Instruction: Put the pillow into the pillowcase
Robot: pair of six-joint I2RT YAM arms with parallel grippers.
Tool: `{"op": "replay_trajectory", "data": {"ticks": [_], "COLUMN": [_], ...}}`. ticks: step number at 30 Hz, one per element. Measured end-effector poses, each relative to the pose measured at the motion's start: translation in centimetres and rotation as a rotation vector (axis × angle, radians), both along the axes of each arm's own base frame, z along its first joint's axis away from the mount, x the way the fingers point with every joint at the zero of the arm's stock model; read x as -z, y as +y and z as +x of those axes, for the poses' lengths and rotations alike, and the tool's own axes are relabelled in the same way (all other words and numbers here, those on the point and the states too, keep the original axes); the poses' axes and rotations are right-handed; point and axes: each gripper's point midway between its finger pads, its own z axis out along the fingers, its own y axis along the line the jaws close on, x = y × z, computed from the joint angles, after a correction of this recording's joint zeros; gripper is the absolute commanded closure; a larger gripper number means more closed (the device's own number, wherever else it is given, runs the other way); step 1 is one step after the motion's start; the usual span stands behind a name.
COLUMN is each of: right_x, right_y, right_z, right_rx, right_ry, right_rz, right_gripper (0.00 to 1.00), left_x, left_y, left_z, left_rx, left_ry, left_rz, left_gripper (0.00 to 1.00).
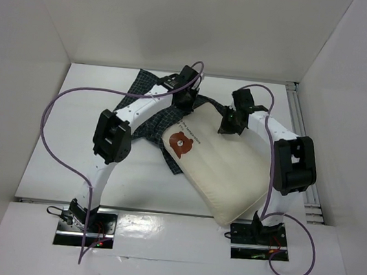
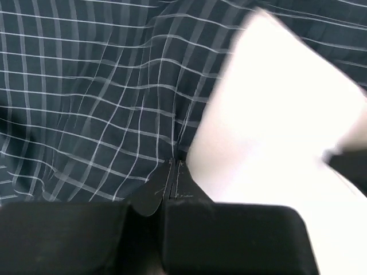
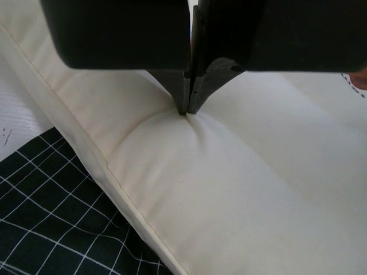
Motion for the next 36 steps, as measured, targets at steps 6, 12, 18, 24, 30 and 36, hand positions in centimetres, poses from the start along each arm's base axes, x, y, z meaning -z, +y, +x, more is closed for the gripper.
{"op": "replay_trajectory", "data": {"ticks": [6, 12, 18, 24, 30, 36], "right_x": [-1.1, -0.5, 0.8, -1.1, -7.7, -13.1], "right_y": [-0.9, -1.7, 0.0, 2.5, 6.0, 8.6], "right_z": [0.8, 1.0, 1.3, 1.4, 0.3, -1.3], "right_rx": [0.015, 0.017, -0.061, -0.129, -0.205, -0.227], "right_ry": [-0.061, -0.068, -0.062, -0.116, -0.22, -0.329], "right_rz": [-0.046, -0.102, -0.003, 0.059, 0.068, 0.122], "right_gripper": [0.0, 0.03, 1.0, 1.0, 1.0, 1.0], "left_x": [-5.2, -6.4, -5.6, -5.0, -5.2, -9.5], "left_y": [-1.5, -2.6, -3.6, -4.1, -3.6, -2.4], "left_z": [-1.7, -2.1, -2.5, -4.0, -6.0, -6.6], "left_rx": [0.077, 0.118, 0.14, 0.183, 0.222, 0.243], "left_ry": [-0.044, -0.04, 0.006, 0.074, 0.139, 0.113], "left_rz": [-0.136, -0.194, -0.234, -0.254, -0.248, -0.317], "left_gripper": [1.0, 1.0, 1.0, 1.0, 1.0, 1.0]}}
